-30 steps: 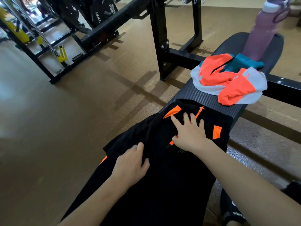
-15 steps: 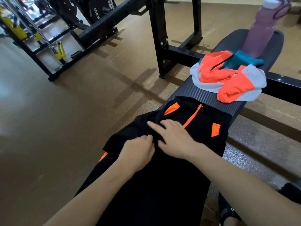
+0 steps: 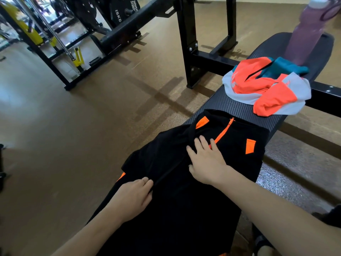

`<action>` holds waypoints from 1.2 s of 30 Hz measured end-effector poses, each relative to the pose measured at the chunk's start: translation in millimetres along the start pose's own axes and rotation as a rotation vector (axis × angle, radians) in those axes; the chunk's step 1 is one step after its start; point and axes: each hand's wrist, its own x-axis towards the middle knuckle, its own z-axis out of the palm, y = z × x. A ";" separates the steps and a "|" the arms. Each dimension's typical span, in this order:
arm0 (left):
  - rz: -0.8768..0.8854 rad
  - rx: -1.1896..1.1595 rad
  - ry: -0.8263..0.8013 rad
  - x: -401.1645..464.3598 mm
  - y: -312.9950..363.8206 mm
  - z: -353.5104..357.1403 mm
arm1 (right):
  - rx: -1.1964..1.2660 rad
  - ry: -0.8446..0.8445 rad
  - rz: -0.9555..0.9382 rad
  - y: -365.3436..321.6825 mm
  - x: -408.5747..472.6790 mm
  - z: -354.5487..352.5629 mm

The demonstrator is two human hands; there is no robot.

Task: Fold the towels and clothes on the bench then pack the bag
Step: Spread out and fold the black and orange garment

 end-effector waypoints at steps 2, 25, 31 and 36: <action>0.011 0.001 0.012 -5.1 -0.3 0.5 | -0.014 -0.024 0.026 1.3 -0.2 0.5; -1.684 -1.330 0.009 -224.3 -20.1 60.3 | 0.157 0.184 -0.701 -231.1 -163.6 111.8; -1.507 -1.917 -0.018 -245.7 -1.0 78.9 | 0.068 0.108 -0.669 -305.8 -185.8 154.0; -1.511 -1.890 0.097 -257.3 4.8 85.2 | -0.002 0.093 -0.569 -328.8 -196.1 152.8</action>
